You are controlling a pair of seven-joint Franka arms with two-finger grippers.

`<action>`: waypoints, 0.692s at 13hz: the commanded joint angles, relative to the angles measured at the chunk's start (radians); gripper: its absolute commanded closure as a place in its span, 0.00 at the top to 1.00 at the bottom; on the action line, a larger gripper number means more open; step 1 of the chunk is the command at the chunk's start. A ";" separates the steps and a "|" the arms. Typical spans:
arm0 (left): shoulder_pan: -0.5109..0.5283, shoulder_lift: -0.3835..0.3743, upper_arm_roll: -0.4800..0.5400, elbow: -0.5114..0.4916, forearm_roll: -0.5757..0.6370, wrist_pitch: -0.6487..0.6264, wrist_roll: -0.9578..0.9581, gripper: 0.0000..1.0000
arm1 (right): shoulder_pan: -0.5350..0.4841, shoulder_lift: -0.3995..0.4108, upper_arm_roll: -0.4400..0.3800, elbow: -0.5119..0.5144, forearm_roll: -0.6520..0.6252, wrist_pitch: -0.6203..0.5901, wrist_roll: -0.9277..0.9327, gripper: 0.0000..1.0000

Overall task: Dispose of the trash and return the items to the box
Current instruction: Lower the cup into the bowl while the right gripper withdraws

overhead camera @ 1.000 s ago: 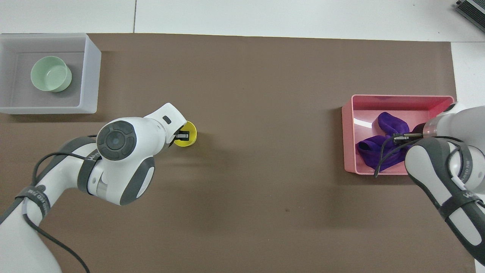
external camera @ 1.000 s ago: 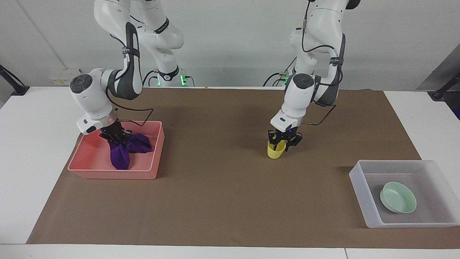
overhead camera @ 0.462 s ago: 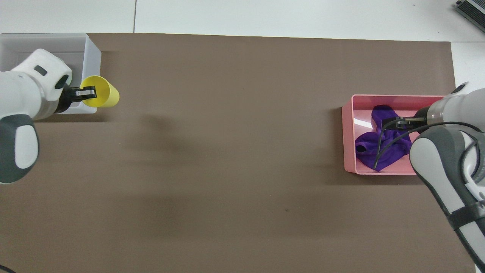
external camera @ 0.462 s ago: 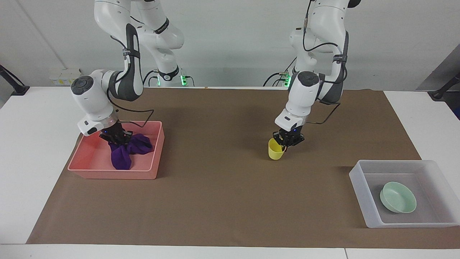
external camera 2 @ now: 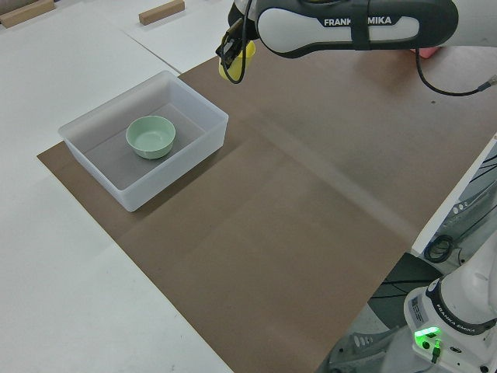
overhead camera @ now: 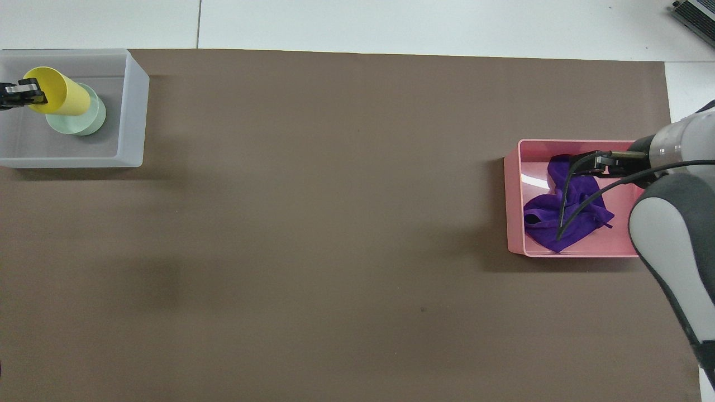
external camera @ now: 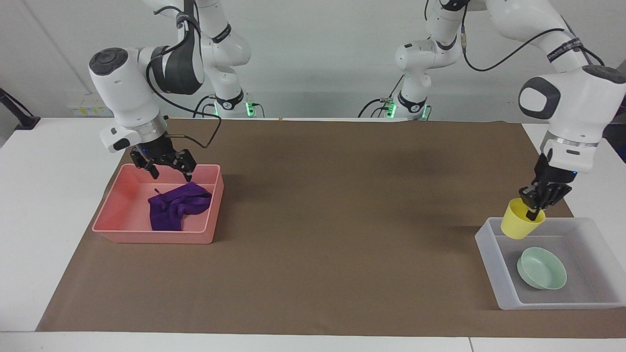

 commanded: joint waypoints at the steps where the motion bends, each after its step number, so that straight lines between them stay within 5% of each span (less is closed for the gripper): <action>1: 0.049 0.154 -0.013 0.178 0.021 -0.042 0.016 0.00 | -0.003 0.002 0.005 0.136 -0.008 -0.148 0.030 1.00; 4: 0.085 0.270 -0.016 0.245 0.024 -0.020 0.064 0.00 | -0.003 -0.016 -0.007 0.220 -0.023 -0.298 0.021 1.00; 9: 0.086 0.301 -0.013 0.186 0.028 0.062 0.064 0.00 | 0.049 -0.067 -0.090 0.198 -0.007 -0.357 -0.025 1.00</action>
